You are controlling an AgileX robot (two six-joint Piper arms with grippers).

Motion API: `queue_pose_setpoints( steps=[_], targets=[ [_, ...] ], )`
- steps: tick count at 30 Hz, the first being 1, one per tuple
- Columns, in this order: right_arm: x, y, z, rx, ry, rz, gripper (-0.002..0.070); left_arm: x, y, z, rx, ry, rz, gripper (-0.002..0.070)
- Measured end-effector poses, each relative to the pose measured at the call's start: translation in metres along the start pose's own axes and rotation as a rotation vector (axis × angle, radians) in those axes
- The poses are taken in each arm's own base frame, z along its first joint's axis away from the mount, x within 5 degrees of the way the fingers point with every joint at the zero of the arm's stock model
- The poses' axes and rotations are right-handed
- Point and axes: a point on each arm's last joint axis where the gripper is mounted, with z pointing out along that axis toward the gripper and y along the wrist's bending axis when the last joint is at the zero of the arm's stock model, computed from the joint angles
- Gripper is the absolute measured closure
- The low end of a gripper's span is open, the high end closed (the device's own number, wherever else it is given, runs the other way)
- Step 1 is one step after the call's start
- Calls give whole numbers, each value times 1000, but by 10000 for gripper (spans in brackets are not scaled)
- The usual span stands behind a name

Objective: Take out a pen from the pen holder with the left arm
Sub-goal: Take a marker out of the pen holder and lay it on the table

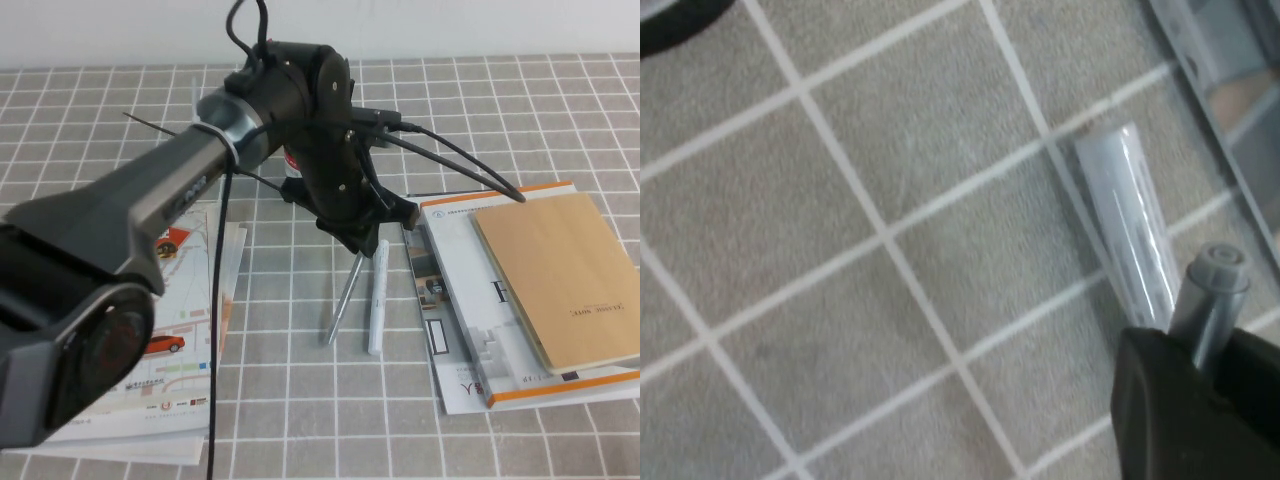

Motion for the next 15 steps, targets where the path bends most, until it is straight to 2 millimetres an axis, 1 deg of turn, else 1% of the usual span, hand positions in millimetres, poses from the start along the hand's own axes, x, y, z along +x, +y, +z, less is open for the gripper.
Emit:
queue_pose_setpoints(
  steps=[3, 8, 12, 15],
  targets=[
    [0, 0, 0, 0, 0, 0, 689, -3, 2, 10, 0, 6, -8, 625],
    [0, 0, 0, 0, 0, 0, 689, -5, 4, 20, 0, 16, -42, 625],
    [0, 0, 0, 0, 0, 0, 689, -5, 6, 25, -3, 25, -66, 625],
    [0, 0, 0, 0, 0, 0, 689, -5, 7, 25, -5, 24, -96, 625]
  ],
)
